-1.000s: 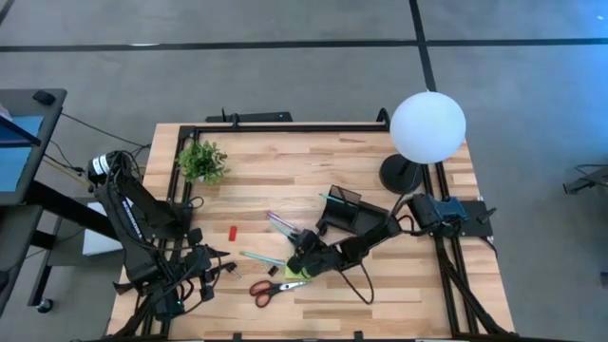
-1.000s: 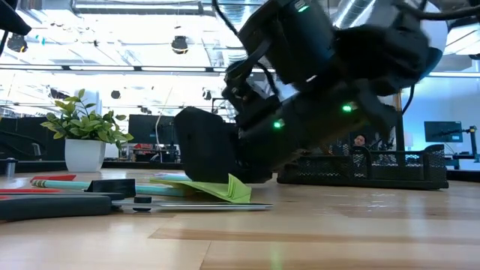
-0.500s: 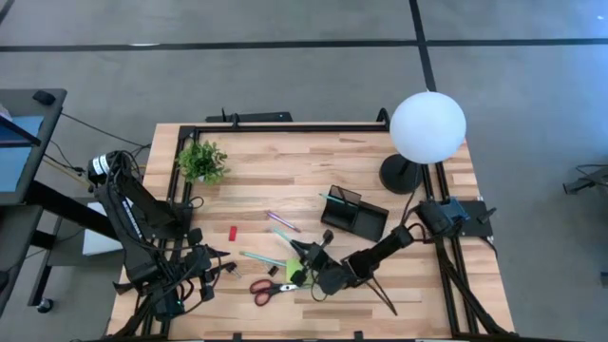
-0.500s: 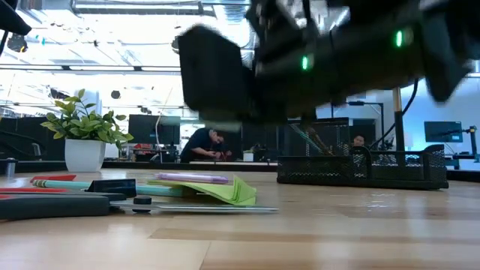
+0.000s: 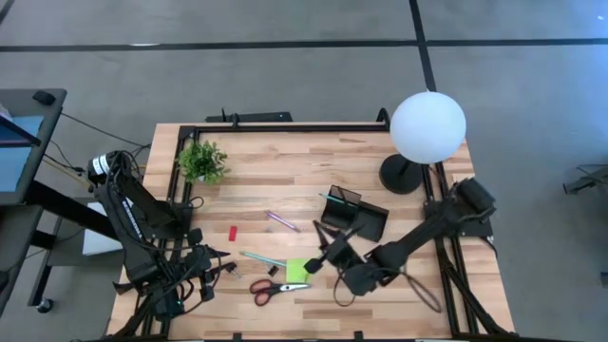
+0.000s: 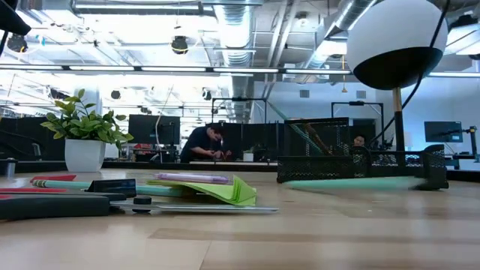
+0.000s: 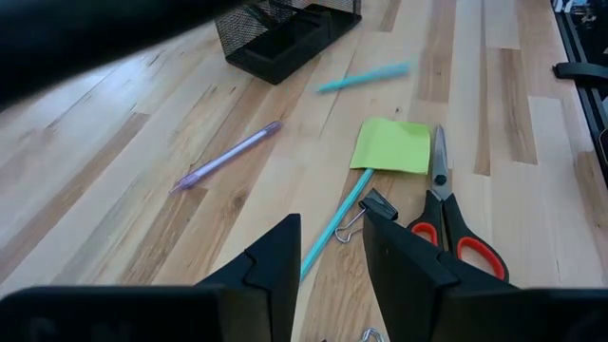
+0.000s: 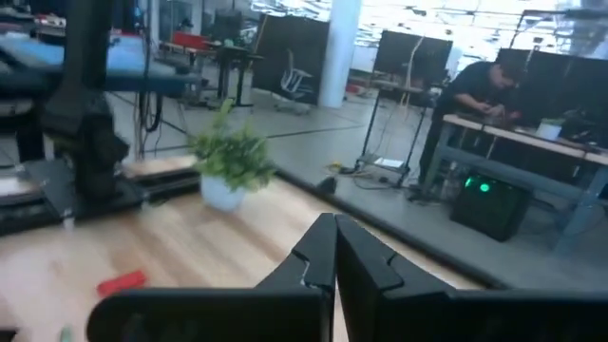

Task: Pick and place office supplies into organizer
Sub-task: Put the blue pen into the desk organizer

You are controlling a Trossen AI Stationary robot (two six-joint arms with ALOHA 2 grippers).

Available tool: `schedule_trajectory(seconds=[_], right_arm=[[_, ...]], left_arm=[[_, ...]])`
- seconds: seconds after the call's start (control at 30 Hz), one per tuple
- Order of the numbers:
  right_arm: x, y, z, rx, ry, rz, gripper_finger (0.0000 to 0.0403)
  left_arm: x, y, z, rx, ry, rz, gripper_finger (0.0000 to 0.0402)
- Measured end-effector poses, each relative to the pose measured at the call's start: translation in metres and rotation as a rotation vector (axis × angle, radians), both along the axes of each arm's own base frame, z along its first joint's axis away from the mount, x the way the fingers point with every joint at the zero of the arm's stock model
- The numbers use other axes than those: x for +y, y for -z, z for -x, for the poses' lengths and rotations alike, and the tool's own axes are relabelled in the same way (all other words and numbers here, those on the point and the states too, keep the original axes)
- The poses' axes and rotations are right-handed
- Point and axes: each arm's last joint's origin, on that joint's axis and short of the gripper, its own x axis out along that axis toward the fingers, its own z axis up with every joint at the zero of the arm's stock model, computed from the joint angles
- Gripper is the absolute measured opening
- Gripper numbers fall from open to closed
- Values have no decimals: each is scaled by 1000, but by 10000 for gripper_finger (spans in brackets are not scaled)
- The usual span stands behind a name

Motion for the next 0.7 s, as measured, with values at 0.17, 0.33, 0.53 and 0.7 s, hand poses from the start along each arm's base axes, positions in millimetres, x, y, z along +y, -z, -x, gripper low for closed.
schedule_trajectory(seconds=[0.17, 0.33, 0.53, 0.7], right_arm=[[-1, -25, 15, -16, -111, -61, 0], [6, 15, 14, 132, -284, -173, 2], [17, 73, 15, 326, -347, -268, 42], [19, 69, 13, 377, -424, -338, 96]], left_arm=[[0, 0, 0, 2, 1, 1, 114], [-1, 0, 0, 1, 5, 4, 114], [-1, 0, 0, 1, 8, 4, 114], [-1, 0, -1, 0, 8, 3, 114]])
